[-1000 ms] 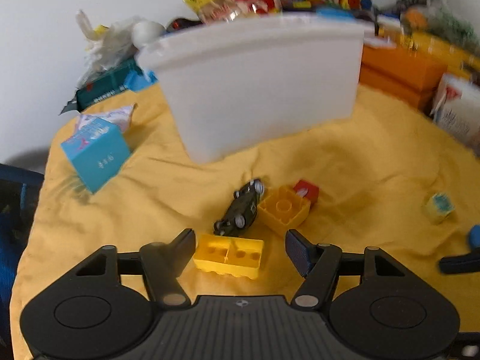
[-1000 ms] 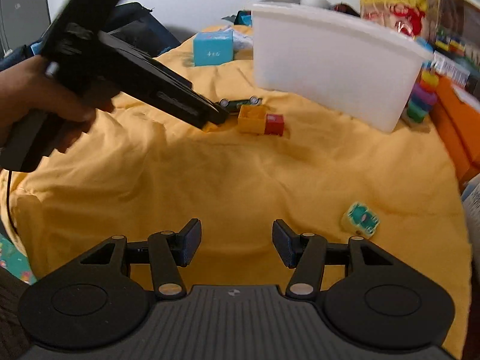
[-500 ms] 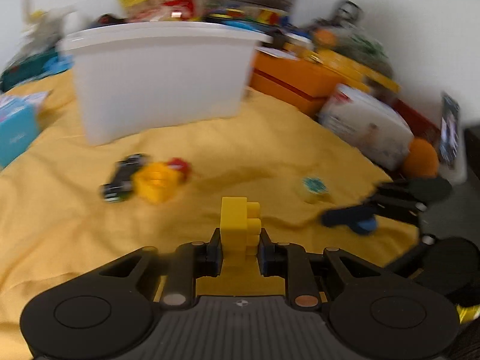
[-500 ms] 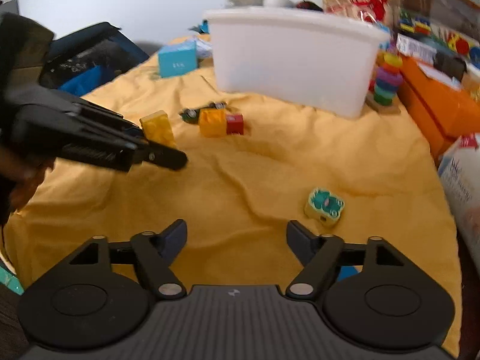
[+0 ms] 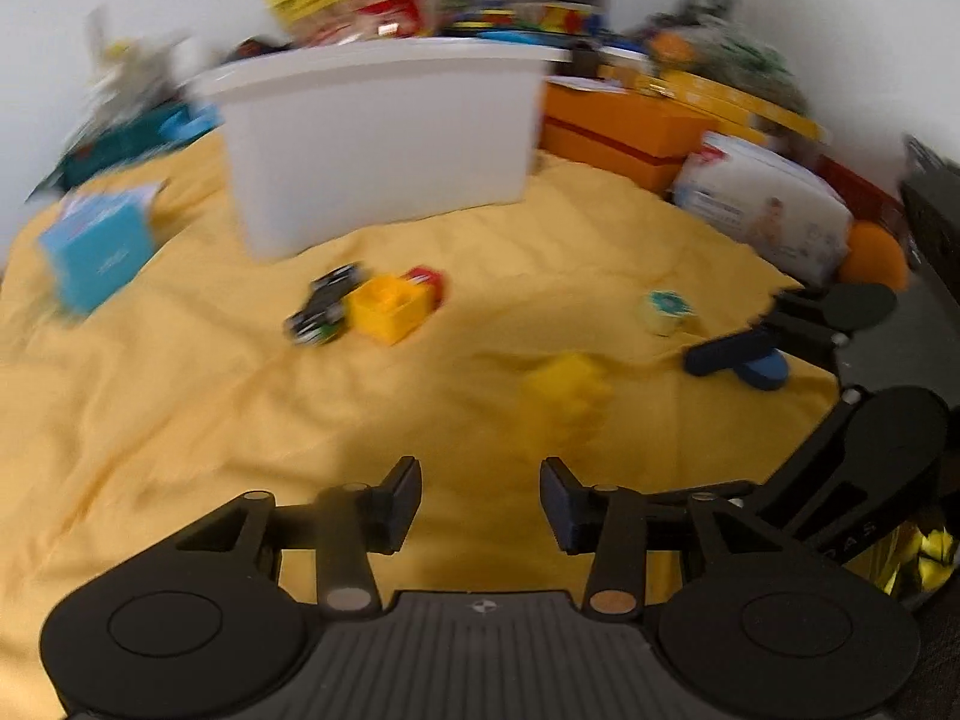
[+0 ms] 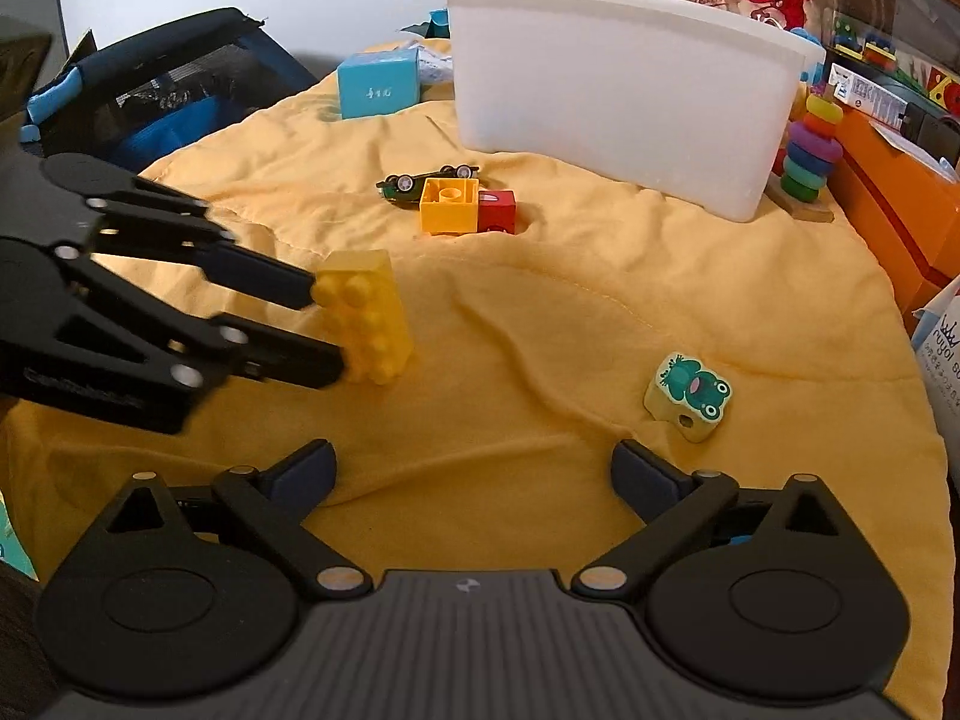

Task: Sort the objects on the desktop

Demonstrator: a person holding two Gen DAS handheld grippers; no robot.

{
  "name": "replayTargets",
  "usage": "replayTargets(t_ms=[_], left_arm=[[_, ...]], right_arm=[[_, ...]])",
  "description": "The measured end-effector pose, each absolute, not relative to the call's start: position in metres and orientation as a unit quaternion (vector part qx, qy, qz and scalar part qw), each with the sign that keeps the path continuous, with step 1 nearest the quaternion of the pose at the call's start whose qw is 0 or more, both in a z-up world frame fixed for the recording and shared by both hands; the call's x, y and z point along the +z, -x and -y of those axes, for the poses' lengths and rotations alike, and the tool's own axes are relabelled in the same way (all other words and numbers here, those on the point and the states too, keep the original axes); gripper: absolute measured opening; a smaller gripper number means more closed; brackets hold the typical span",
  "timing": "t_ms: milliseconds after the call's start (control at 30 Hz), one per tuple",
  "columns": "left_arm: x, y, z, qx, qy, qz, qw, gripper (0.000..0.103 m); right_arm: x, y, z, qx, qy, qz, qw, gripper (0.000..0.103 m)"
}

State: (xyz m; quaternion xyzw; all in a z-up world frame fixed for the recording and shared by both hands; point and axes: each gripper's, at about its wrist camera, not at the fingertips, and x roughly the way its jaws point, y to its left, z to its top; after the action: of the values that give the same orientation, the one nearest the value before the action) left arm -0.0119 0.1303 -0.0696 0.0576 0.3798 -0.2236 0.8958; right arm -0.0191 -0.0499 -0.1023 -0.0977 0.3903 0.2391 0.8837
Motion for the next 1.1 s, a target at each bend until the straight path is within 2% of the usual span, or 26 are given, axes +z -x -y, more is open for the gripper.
replayTargets(t_ms=[200, 500, 633, 767, 800, 867, 900, 933, 967, 1000, 1100], left_arm=[[-0.056, 0.024, -0.141, -0.207, -0.052, -0.372, 0.903, 0.049], [-0.039, 0.034, -0.090, -0.292, -0.101, -0.342, 0.887, 0.051], [-0.047, 0.032, -0.069, -0.288, -0.132, -0.358, 0.878, 0.050], [-0.050, 0.032, -0.079, -0.270, -0.107, -0.375, 0.880, 0.050], [-0.051, 0.031, -0.080, -0.265, -0.112, -0.375, 0.881, 0.050], [-0.049, 0.030, -0.076, -0.268, -0.127, -0.366, 0.882, 0.050], [-0.047, 0.030, -0.074, -0.274, -0.133, -0.361, 0.881, 0.050], [-0.045, 0.029, -0.071, -0.281, -0.136, -0.358, 0.880, 0.050], [-0.042, 0.028, -0.069, -0.284, -0.137, -0.355, 0.880, 0.050], [-0.041, 0.027, -0.067, -0.285, -0.138, -0.355, 0.880, 0.050], [-0.044, 0.024, -0.067, -0.285, -0.147, -0.362, 0.875, 0.050]], right_arm=[[-0.103, 0.017, 0.047, 0.238, 0.100, -0.397, 0.881, 0.103], [-0.105, 0.023, 0.048, 0.232, 0.094, -0.377, 0.892, 0.103], [-0.106, 0.027, 0.049, 0.226, 0.090, -0.370, 0.897, 0.103], [-0.104, 0.031, 0.050, 0.224, 0.094, -0.374, 0.895, 0.101], [-0.103, 0.031, 0.051, 0.224, 0.094, -0.378, 0.893, 0.099], [-0.099, 0.033, 0.052, 0.231, 0.098, -0.375, 0.892, 0.079], [-0.097, 0.034, 0.052, 0.234, 0.103, -0.370, 0.893, 0.072], [-0.095, 0.036, 0.052, 0.238, 0.106, -0.367, 0.893, 0.060], [-0.094, 0.036, 0.051, 0.241, 0.108, -0.367, 0.892, 0.055], [-0.093, 0.037, 0.051, 0.243, 0.111, -0.369, 0.890, 0.055], [-0.090, 0.040, 0.051, 0.243, 0.126, -0.365, 0.890, 0.040]])
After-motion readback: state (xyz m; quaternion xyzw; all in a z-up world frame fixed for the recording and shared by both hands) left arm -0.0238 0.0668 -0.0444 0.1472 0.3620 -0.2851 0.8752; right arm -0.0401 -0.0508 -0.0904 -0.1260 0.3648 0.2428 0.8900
